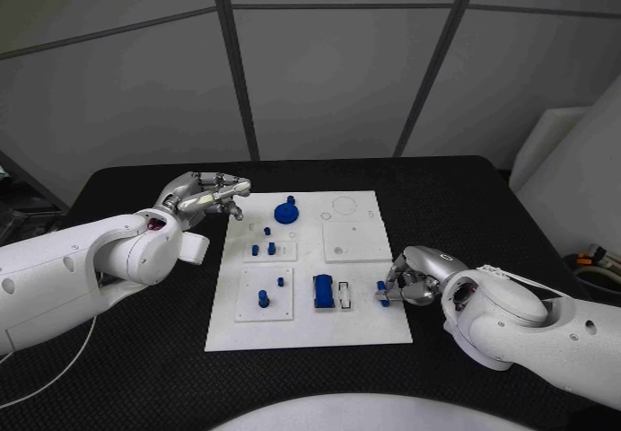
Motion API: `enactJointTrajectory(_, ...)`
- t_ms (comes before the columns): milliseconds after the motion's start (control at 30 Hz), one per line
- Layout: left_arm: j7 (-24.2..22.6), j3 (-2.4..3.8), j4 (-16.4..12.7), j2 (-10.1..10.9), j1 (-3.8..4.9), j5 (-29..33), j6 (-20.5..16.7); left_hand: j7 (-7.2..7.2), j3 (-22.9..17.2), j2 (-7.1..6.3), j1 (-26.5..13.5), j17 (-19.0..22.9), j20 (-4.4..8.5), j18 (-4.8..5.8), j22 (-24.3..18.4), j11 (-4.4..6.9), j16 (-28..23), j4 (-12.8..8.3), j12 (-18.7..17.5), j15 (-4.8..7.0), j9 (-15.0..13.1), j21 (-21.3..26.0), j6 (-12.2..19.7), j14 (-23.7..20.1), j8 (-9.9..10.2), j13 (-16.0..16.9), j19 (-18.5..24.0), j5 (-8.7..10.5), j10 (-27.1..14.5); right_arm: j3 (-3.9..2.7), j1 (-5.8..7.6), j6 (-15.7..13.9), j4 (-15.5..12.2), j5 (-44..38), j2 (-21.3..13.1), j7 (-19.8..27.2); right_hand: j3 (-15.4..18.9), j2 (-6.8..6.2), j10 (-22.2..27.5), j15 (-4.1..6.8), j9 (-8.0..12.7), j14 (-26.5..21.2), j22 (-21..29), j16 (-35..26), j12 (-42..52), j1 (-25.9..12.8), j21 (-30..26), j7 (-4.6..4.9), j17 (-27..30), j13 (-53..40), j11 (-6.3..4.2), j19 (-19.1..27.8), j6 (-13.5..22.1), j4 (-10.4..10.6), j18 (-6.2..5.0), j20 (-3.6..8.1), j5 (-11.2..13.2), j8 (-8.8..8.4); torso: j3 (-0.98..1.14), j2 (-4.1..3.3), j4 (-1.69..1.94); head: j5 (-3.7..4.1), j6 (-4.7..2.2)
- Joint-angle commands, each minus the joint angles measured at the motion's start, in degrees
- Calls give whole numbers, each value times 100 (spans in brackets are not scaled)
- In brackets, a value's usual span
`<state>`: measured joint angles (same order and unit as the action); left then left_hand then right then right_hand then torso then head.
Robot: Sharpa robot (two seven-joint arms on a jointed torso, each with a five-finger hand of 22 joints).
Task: Assemble the parts on the task board
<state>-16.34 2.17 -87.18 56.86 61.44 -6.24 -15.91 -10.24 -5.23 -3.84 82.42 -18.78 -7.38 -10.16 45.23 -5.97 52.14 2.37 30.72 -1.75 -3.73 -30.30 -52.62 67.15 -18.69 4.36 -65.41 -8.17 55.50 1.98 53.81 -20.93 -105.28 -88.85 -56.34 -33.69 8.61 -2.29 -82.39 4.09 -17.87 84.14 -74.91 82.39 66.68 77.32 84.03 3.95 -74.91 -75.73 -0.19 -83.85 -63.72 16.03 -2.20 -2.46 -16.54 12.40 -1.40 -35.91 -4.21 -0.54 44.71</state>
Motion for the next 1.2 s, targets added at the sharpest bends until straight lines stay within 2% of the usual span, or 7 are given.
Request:
enactJointTrajectory(33, -22, 4, -10, 2, 7, 8, 70, -15, -28, -17, -57, 8, 9, -24, 10, -23, 21, -6, -22, 7, 4, 17, 17, -14, 32, -8, 37, -10, -5, 18, -14, 552, 39, -165, 41, -171, -48, 30, 5, -6, 20, 315, -798, -22, -48, 196, -33, -4, -160, 287, -32, 25, -45, -21, -2, -17, 155, -45, 0, 1, -4, -20, 14)
enactJointTrajectory(267, -12, 4, -7, 7, 7, 8, 79, -15, -28, -17, -57, 8, 9, -24, 10, -23, 21, -6, -22, 7, 4, 17, 17, -14, 32, -8, 37, -10, -5, 20, -26, 967, 73, -663, 113, -326, -159, 23, 15, 12, 20, 321, -804, -13, -59, 585, -34, -24, -189, 282, -53, 19, -100, -224, 0, -2, 271, -66, -4, 4, -5, -19, 16)
enactJointTrajectory(367, -6, 4, -6, 10, 7, 8, 84, -15, -28, -17, -57, 8, 9, -24, 10, -23, 21, -6, -22, 7, 4, 17, 17, -14, 32, -8, 37, -10, -5, 21, -31, 1114, 89, -924, 159, -360, -290, 54, 29, 17, 29, 321, -797, -17, -87, 797, -44, -24, -193, 292, -56, 25, -116, -332, -2, 7, 609, -95, -2, 3, -5, -18, 12)
enactJointTrajectory(600, 5, 4, -5, 16, 7, 8, 98, -15, -28, -17, -57, 8, 9, -24, 10, -23, 21, -6, -22, 7, 4, 17, 17, -14, 32, -8, 37, -10, -5, 23, -38, 1163, 97, -1120, 203, -393, -401, 55, 40, 13, 43, 318, -790, -30, -109, 861, -54, -18, -183, 298, -53, 31, -131, -355, -3, 7, 486, -130, -3, 9, -4, -18, 3)
enactJointTrajectory(800, 7, 4, -1, 12, 6, 7, 109, -15, -28, -17, -57, 8, 9, -24, 10, -23, 21, -6, -22, 7, 4, 17, 17, -14, 32, -8, 37, -10, -5, 22, -41, 811, 19, -945, 163, -417, -578, 79, 28, 31, 56, 325, -808, -23, -105, 826, -43, -44, -209, 285, -76, 12, -175, -274, 1, 20, -140, -169, 0, 4, -9, -19, -11)
enactJointTrajectory(1033, 8, 4, 5, 4, 5, 7, 112, -15, -28, -17, -57, 8, 9, -24, 10, -23, 21, -6, -22, 7, 4, 17, 17, -14, 32, -8, 37, -10, -5, 19, -39, 204, -134, -300, 75, -430, -760, 95, 13, 46, 54, 333, -829, -10, -93, 863, -26, -63, -237, 270, -91, -9, -195, -252, 7, 35, -511, -188, -4, 5, 0, -8, -21)
enactJointTrajectory(1200, 11, 4, 4, 6, 5, 7, 108, -18, -33, -16, -62, 10, 6, -23, 10, -26, 22, -2, -24, 4, 2, 18, 20, -18, 36, -8, 40, -11, -9, 17, -36, -466, -247, 369, 23, -339, -826, 77, 1, 49, 49, 336, -884, -6, -69, 865, 23, -66, -247, 250, -95, -58, -200, -244, 24, 39, -613, -192, -7, 2, 3, -19, -22)
